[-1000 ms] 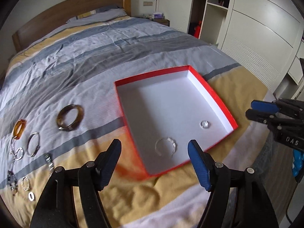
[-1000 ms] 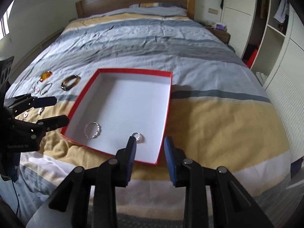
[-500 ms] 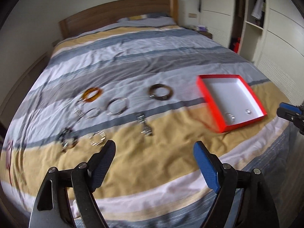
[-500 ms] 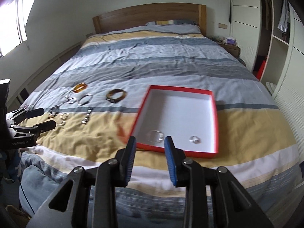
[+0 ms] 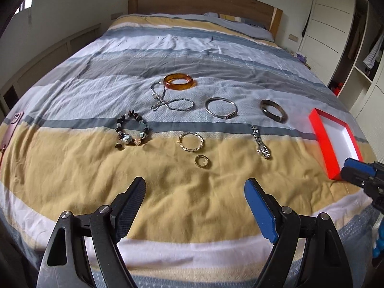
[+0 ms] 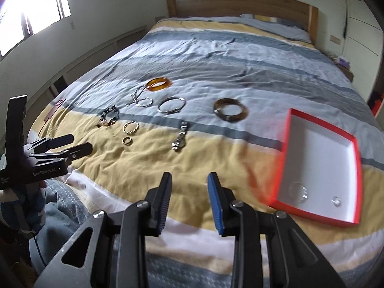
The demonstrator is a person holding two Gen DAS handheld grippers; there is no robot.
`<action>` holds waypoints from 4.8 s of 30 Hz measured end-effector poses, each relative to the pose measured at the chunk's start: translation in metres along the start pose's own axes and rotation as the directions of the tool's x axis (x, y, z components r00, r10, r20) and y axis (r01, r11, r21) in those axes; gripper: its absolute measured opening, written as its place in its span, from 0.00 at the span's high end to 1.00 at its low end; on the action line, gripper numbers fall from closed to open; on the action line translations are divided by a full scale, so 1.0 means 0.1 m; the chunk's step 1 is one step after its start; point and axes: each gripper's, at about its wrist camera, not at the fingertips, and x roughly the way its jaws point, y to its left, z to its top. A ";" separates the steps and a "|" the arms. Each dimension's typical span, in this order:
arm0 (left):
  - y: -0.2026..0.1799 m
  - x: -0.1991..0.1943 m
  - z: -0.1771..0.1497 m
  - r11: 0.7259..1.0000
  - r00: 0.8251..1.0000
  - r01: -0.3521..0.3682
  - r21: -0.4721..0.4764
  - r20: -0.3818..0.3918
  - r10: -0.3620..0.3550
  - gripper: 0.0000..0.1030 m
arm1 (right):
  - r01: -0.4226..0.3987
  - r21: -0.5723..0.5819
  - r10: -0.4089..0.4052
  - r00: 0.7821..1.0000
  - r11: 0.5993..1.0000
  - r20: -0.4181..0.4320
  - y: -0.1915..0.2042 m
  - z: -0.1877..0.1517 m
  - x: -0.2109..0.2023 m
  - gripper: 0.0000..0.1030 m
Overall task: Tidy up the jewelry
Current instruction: 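Move both tools back from the box toward the remaining jewelry, then grasp the gold band ring with the left tool while the right tool grasps the silver wristwatch, then carry the ring and watch into the red box and open both tools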
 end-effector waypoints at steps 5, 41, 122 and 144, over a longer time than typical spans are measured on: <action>0.01 0.42 0.10 1.000 0.999 0.022 -0.012 -0.043 -0.022 0.27 | -0.030 0.006 0.031 0.998 1.000 -0.057 -0.02 0.12 0.53 0.71; -0.12 1.03 0.08 0.998 0.995 0.006 0.058 -0.100 0.000 0.80 | -0.060 0.046 0.064 0.994 0.997 -0.093 0.01 0.34 1.53 0.77; -3.63 1.58 0.40 0.834 0.939 0.332 0.441 -0.234 -0.251 0.80 | 0.227 0.247 -0.228 0.973 0.942 -0.026 -2.79 -0.47 0.06 0.77; -3.33 0.65 0.47 0.844 0.958 0.285 0.455 -0.106 -0.266 0.39 | 0.277 0.377 -0.318 0.947 0.884 0.051 -2.64 -0.79 -0.94 0.77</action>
